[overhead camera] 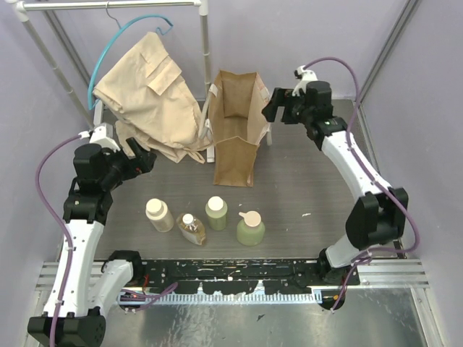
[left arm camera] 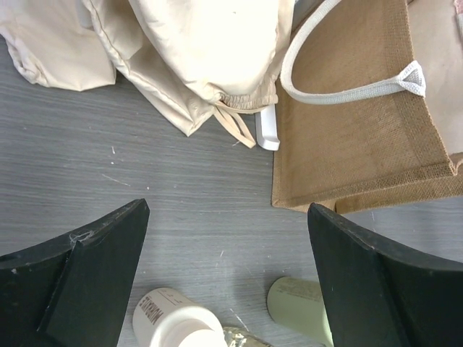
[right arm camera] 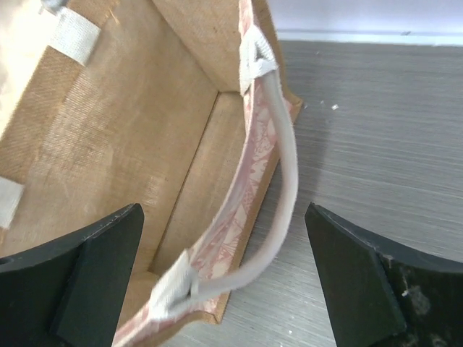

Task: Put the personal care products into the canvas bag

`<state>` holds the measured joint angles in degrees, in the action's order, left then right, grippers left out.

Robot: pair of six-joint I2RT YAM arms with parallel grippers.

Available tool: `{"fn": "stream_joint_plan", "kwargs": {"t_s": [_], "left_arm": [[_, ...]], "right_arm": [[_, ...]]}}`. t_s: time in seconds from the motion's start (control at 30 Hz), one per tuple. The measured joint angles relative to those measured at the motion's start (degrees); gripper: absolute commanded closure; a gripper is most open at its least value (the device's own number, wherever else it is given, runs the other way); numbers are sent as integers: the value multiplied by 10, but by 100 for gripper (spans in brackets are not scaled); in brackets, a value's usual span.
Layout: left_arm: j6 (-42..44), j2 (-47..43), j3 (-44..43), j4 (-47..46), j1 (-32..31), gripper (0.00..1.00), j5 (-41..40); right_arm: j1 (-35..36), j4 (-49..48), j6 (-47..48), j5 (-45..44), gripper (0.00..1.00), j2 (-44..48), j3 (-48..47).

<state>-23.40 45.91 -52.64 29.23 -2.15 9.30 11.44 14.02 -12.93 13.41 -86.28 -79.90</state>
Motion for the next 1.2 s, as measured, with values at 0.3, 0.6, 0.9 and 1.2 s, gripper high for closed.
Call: {"fn": "stream_joint_plan", "kwargs": {"t_s": [0.3,0.6,0.9,1.2], "left_arm": [[8,8,5,-19,0,2,2],[8,6,24,-26,0,2,7],[-1,8,49,-43,0,2,26],[-16,21,51,-62,-30,2,48]], "right_arm": [[76,11,5,-49,88,-131,-55],[111,73,21,-113,99,-99,-52],[174,111,-9,-185,99,113,112],[221,101,-46,-238,53,174,195]]}}
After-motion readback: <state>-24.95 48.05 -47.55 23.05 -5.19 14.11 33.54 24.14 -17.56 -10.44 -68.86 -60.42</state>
